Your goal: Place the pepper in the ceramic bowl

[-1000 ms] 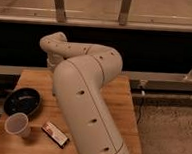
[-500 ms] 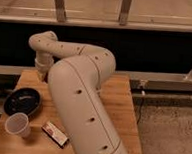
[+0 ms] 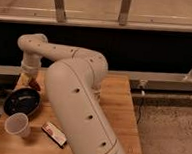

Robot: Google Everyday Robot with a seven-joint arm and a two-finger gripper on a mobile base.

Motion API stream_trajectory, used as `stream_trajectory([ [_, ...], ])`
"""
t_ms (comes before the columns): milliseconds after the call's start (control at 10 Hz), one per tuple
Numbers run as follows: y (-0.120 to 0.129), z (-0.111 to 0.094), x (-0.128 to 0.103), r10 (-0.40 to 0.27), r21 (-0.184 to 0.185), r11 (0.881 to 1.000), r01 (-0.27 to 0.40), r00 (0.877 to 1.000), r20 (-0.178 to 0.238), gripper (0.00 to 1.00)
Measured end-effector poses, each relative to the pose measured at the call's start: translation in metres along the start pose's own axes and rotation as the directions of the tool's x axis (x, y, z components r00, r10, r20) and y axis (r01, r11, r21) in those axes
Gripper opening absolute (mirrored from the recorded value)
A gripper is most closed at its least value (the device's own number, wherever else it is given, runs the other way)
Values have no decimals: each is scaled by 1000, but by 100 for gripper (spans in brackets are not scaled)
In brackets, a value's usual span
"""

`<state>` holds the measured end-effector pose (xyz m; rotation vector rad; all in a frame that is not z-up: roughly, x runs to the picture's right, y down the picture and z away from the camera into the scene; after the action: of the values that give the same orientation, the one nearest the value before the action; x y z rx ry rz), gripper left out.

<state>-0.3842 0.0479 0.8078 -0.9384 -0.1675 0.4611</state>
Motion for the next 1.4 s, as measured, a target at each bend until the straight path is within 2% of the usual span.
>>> stream_trajectory([
  [300, 43, 5, -14, -98, -65, 993, 98, 995, -3, 15],
  [400, 48, 3, -15, -113, -72, 991, 113, 994, -1, 16],
  [500, 49, 1, -13, -118, -81, 990, 118, 993, 5, 23],
  [600, 42, -2, -8, -104, -96, 990, 106, 994, 22, 35],
  [800, 25, -8, 3, -77, -128, 988, 83, 996, 49, 51],
  [900, 15, -9, 9, -61, -152, 986, 69, 996, 62, 63],
  [1100, 14, -7, 10, -56, -175, 982, 68, 996, 72, 66],
  [1200, 15, -5, 11, -54, -197, 978, 69, 995, 80, 66],
  [1400, 19, -9, 8, -66, -196, 977, 82, 994, 85, 66],
])
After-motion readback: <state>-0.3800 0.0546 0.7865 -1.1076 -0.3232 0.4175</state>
